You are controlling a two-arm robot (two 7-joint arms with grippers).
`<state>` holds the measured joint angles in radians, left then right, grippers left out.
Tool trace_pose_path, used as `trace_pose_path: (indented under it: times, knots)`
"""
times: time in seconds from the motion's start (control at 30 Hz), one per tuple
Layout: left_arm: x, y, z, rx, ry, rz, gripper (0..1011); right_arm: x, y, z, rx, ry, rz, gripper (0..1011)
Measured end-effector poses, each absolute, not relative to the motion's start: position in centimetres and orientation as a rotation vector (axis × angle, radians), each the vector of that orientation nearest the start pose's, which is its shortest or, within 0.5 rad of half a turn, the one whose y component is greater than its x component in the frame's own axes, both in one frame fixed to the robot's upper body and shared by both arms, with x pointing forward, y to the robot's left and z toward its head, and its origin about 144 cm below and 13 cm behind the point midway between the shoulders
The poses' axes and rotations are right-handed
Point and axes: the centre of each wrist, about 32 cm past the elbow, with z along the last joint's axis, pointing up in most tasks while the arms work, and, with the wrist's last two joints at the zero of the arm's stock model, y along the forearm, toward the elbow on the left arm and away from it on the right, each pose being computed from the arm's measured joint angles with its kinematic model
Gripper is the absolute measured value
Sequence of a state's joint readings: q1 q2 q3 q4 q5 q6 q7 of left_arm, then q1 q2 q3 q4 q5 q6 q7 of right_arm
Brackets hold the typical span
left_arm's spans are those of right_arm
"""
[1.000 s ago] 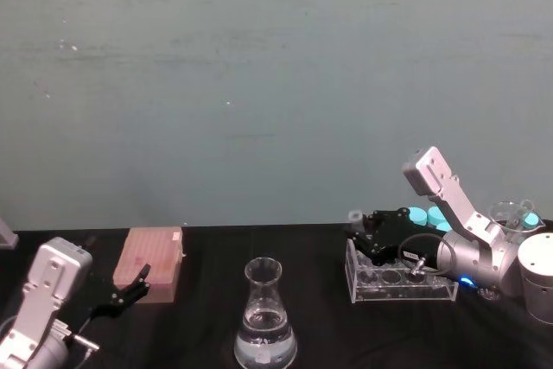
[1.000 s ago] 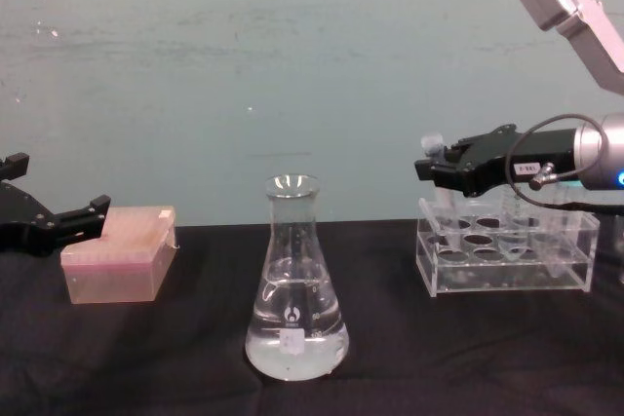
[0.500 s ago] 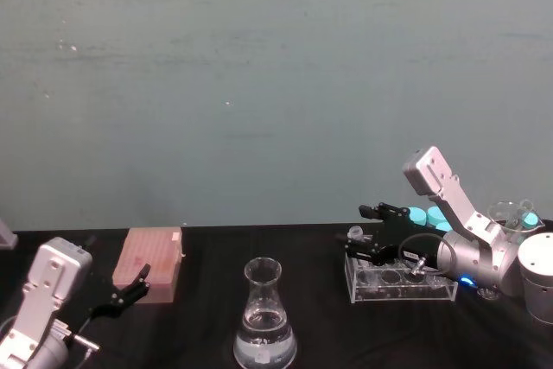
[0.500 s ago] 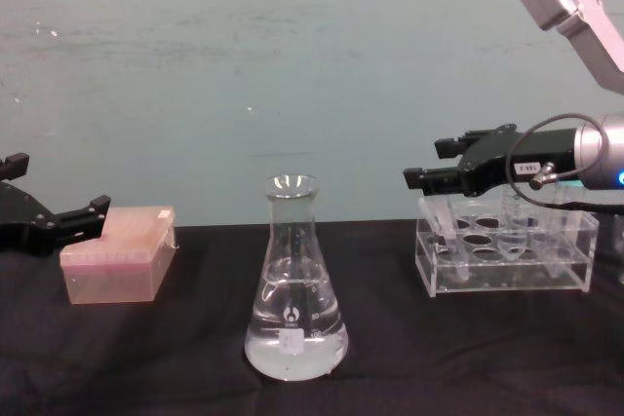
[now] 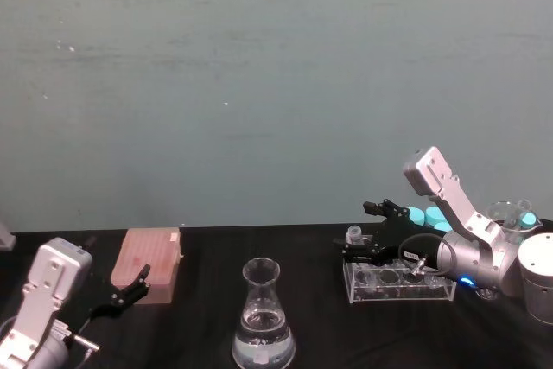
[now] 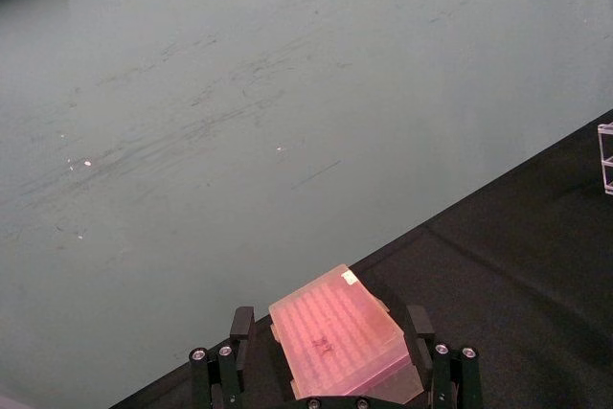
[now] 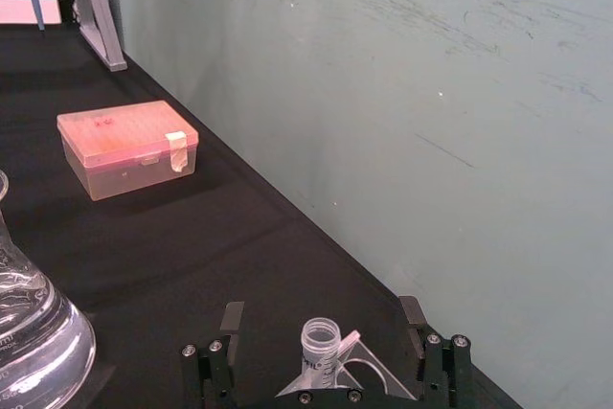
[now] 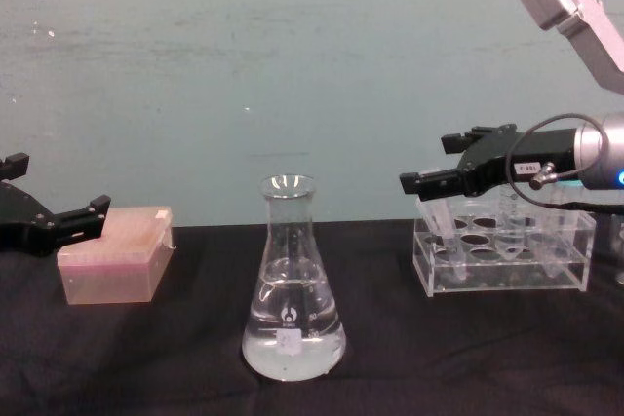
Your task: Pour the liquid from the test tube into the beaker using one hand.
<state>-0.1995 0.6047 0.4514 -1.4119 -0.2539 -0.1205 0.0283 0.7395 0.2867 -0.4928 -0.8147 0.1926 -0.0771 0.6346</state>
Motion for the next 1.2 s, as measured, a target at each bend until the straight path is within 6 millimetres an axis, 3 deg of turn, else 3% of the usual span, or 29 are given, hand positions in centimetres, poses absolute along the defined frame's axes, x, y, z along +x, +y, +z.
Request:
trace_pose_path:
  times: [1.2]
  knots:
    - [48.86, 30.97, 113.98, 0.304, -0.285, 1.248, 1000, 63.83, -26.60, 119.34, -0.323, -0.134, -0.756, 1004]
